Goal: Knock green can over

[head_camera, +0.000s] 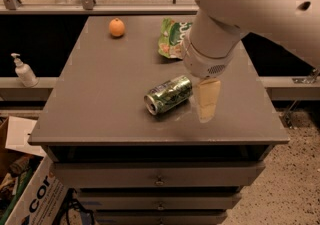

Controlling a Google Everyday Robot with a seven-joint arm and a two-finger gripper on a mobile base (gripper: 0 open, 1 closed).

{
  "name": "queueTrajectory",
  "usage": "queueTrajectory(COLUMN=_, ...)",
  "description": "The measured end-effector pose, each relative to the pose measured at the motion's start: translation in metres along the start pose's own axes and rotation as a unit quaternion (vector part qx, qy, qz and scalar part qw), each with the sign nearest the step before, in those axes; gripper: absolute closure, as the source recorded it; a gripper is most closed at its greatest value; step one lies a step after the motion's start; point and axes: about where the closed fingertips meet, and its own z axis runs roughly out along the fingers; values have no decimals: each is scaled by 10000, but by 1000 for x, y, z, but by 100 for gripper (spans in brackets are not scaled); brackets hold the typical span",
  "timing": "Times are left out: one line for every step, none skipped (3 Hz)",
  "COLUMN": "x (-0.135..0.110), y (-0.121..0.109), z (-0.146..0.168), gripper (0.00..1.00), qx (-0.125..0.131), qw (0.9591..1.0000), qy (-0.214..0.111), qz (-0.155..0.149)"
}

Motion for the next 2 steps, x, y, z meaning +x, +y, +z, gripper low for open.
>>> queueTrajectory(x=15, y=0, z=-8, gripper=0, qx=280, qw=9981, qy=-483, qz=257)
queueTrajectory(x=42, y=5, z=-18, gripper=0, qx=690, qw=9895, qy=-1119, qz=602)
